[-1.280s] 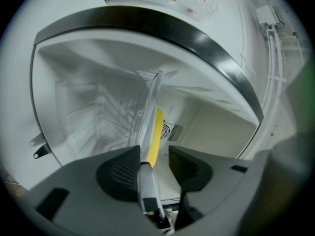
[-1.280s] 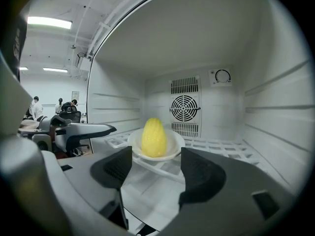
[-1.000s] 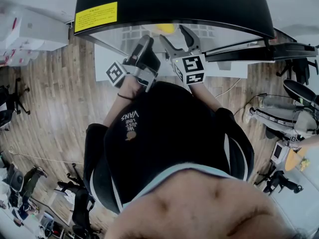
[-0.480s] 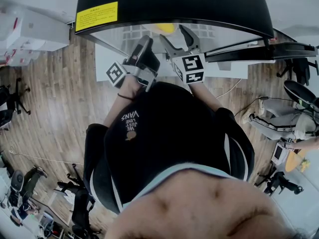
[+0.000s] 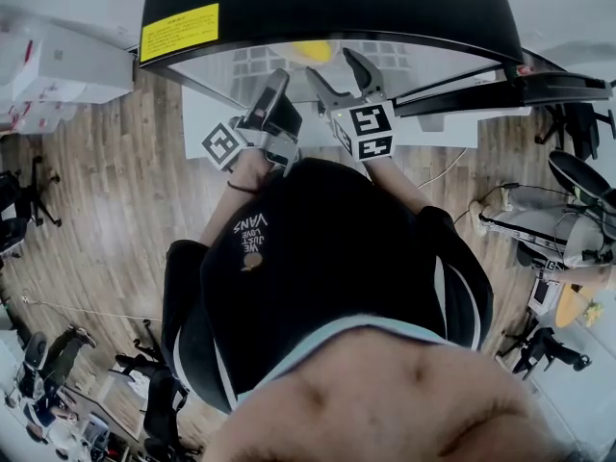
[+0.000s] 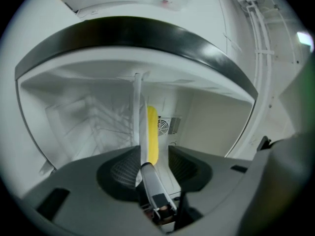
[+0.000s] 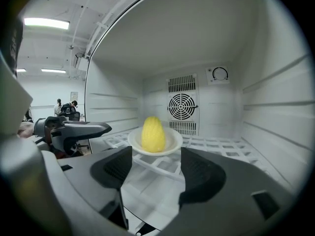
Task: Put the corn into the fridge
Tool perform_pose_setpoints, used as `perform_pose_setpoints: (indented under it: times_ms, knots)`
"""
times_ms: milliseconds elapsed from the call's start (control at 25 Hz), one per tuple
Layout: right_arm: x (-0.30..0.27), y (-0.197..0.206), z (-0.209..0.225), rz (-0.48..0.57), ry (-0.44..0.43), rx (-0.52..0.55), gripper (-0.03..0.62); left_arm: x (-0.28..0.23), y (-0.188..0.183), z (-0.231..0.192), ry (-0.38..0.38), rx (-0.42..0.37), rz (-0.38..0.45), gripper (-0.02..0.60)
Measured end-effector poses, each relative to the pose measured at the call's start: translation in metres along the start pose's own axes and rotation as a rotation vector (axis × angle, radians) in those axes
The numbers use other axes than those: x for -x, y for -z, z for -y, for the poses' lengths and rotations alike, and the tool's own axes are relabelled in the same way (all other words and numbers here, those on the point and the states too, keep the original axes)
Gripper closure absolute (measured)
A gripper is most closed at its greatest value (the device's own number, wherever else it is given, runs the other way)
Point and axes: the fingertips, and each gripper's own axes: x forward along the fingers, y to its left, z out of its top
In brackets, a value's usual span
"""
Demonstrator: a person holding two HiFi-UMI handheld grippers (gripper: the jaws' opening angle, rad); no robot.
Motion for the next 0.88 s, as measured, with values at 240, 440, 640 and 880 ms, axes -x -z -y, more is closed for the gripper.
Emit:
perform_pose_setpoints:
  times_ms: [240, 440, 640, 880]
  knots:
    - [0.009, -0.004, 0.002, 0.013, 0.012, -0.003, 0.293, -0.002, -0.004, 0.013, -0.008, -0.203, -0.031, 0.420]
    - [0.015, -0.002, 0.004, 0.021, 0.012, -0.023, 0.293, -0.003, -0.001, 0.023, -0.012, -0.360, -0.053, 0.425]
    - [0.024, 0.002, 0.006, 0.025, 0.013, -0.034, 0.293, 0.001, 0.002, 0.020, -0.073, -0.540, -0.087, 0.428]
    - [0.034, 0.007, 0.005, 0.024, 0.015, -0.043, 0.293, 0.007, 0.009, 0.018, -0.083, -0.701, -0.112, 0.430]
